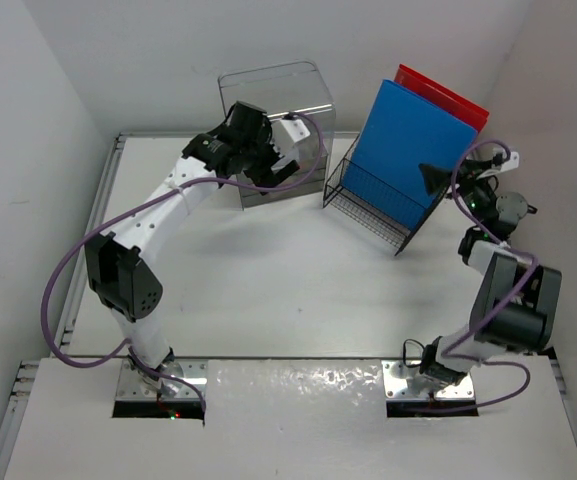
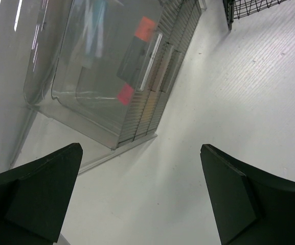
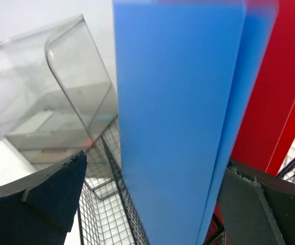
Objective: Organize the desk
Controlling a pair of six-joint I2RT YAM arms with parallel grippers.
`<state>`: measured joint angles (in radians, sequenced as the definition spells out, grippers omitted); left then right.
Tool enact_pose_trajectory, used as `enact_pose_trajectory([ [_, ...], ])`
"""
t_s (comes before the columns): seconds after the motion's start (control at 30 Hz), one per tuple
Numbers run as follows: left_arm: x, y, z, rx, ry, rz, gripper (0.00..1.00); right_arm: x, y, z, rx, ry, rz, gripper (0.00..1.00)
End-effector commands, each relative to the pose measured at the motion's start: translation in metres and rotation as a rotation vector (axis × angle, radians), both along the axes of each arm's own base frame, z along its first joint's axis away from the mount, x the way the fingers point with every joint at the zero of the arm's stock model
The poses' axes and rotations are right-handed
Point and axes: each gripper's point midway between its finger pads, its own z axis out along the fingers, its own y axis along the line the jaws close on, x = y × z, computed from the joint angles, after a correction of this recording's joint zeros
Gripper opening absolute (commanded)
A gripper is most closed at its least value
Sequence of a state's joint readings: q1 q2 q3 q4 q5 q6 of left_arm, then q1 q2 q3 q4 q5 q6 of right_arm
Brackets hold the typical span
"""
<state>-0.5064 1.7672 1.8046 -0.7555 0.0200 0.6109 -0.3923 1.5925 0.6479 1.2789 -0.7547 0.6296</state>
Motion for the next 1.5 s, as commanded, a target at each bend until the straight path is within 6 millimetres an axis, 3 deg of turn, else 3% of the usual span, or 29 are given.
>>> enact_pose_trajectory([
  [0.0, -0.002, 0.007, 0.058, -0.059, -0.12, -0.002, 1.0, -0.008, -0.026, 0.036, -0.082, -0.021, -0.201, 0.99],
  [0.07, -0.002, 0.006, 0.067, -0.073, -0.133, -0.003, 1.0, -0.011, -0.05, 0.027, -0.105, 0.073, -0.349, 0.99],
  [0.1, -0.004, 0.004, 0.074, -0.086, -0.139, -0.011, 0.99, -0.016, -0.074, 0.006, -0.076, 0.208, -0.493, 0.99],
  [0.17, -0.006, 0.003, 0.08, -0.098, -0.14, -0.015, 1.0, -0.036, -0.09, 0.015, -0.088, 0.25, -0.619, 0.99],
  [0.2, -0.008, 0.003, 0.086, -0.106, -0.143, -0.021, 1.0, -0.05, -0.104, 0.0, -0.078, 0.337, -0.716, 0.99],
  [0.27, -0.013, 0.006, 0.086, -0.093, -0.123, -0.017, 1.0, -0.074, -0.11, 0.011, -0.049, 0.34, -0.805, 0.99],
  [0.3, -0.011, 0.01, 0.098, -0.096, -0.147, 0.001, 1.0, -0.085, -0.111, -0.001, -0.038, 0.379, -0.839, 0.99],
  [0.33, -0.011, 0.014, 0.103, -0.105, -0.147, 0.023, 1.0, -0.101, -0.117, 0.012, -0.009, 0.341, -0.908, 0.99],
  [0.37, -0.011, 0.024, 0.117, -0.116, -0.165, 0.05, 0.99, -0.11, -0.116, 0.005, -0.001, 0.35, -0.926, 0.99],
  [0.43, -0.012, 0.038, 0.136, -0.158, -0.188, 0.1, 1.0, -0.127, -0.119, 0.017, 0.011, 0.313, -0.982, 0.99],
  [0.47, -0.012, 0.047, 0.143, -0.177, -0.196, 0.129, 1.0, -0.134, -0.121, 0.017, 0.014, 0.317, -1.005, 0.99],
  [0.57, -0.003, 0.103, 0.156, -0.253, -0.208, 0.284, 1.0, -0.163, -0.135, 0.011, 0.009, 0.356, -1.147, 0.99],
  [0.6, 0.0, 0.142, 0.16, -0.287, -0.217, 0.36, 1.0, -0.17, -0.14, -0.006, 0.006, 0.38, -1.187, 0.99],
  [0.63, 0.003, 0.162, 0.158, -0.314, -0.215, 0.408, 1.0, -0.176, -0.143, -0.014, 0.011, 0.387, -1.219, 0.99],
  [0.67, 0.009, 0.182, 0.142, -0.359, -0.19, 0.484, 1.0, -0.182, -0.147, -0.023, 0.02, 0.399, -1.257, 0.99],
  [0.7, 0.006, 0.218, 0.143, -0.367, -0.219, 0.581, 1.0, -0.186, -0.146, -0.045, 0.03, 0.434, -1.263, 0.99],
  [0.77, 0.002, 0.245, 0.115, -0.329, -0.235, 0.686, 1.0, -0.194, -0.147, -0.082, 0.103, 0.47, -1.308, 0.99],
  [0.83, -0.001, 0.259, 0.092, -0.281, -0.24, 0.73, 0.99, -0.202, -0.149, -0.106, 0.193, 0.51, -1.364, 0.99],
  [0.87, -0.002, 0.268, 0.068, -0.246, -0.212, 0.769, 1.0, -0.21, -0.15, -0.119, 0.2, 0.557, -1.399, 0.99],
  [0.9, -0.004, 0.276, 0.057, -0.235, -0.198, 0.795, 1.0, -0.211, -0.149, -0.129, 0.21, 0.599, -1.409, 0.99],
  [1.07, -0.004, 0.311, -0.013, -0.239, -0.177, 0.958, 1.0, -0.218, -0.148, -0.149, 0.265, 0.736, -1.462, 0.99],
  [1.17, -0.002, 0.322, -0.044, -0.246, -0.199, 1.039, 1.0, -0.223, -0.151, -0.154, 0.326, 0.775, -1.533, 0.99],
  [1.27, -0.001, 0.327, -0.068, -0.266, -0.179, 1.096, 1.0, -0.213, -0.147, -0.156, 0.351, 0.799, -1.496, 0.99],
  [1.47, 0.004, 0.314, -0.109, -0.334, -0.071, 1.097, 1.0, -0.21, -0.142, -0.165, 0.346, 0.795, -1.449, 0.99],
])
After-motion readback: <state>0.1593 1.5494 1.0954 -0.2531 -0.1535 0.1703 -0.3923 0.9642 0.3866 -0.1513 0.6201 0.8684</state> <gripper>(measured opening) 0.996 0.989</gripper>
